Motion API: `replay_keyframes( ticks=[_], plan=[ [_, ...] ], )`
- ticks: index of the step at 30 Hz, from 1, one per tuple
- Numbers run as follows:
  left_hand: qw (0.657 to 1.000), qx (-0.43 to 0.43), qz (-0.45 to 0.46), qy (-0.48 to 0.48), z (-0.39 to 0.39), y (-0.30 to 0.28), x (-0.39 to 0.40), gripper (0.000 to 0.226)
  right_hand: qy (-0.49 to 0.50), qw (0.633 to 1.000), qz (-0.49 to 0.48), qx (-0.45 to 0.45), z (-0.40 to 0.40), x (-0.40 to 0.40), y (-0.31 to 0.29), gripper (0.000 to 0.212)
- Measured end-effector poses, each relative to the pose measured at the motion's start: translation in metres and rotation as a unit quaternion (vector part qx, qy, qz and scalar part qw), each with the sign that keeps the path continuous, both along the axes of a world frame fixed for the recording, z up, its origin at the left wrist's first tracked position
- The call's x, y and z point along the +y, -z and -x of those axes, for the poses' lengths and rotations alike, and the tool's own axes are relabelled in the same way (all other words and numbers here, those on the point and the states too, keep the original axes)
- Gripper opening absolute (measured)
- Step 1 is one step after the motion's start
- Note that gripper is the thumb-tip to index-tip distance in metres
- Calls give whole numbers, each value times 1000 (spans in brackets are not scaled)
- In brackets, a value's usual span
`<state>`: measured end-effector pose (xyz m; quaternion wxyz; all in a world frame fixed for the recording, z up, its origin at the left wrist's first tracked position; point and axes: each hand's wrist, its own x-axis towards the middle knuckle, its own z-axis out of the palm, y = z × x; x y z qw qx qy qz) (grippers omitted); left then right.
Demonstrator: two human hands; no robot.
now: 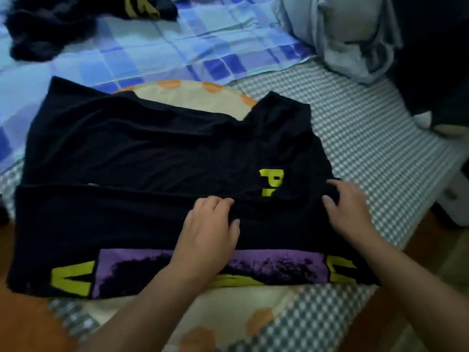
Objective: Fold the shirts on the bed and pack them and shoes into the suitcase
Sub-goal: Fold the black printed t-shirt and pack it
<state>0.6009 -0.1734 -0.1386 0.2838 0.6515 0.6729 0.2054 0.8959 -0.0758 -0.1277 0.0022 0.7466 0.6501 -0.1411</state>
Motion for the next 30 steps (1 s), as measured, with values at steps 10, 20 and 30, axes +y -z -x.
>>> replay_keyframes(
  ticks=[10, 20, 30],
  plan=[
    [975, 149, -40, 163, -116, 20, 107, 71, 18, 985, 87, 150, -15, 100, 45, 60],
    [887, -241, 192, -345, -114, 24, 128, 18, 72, 974, 66, 204, -51, 110, 59, 61],
    [883, -360, 158, -256, -106, 8, 121, 20, 106, 894, 1, 435, -59, 96, 16, 14]
  ],
)
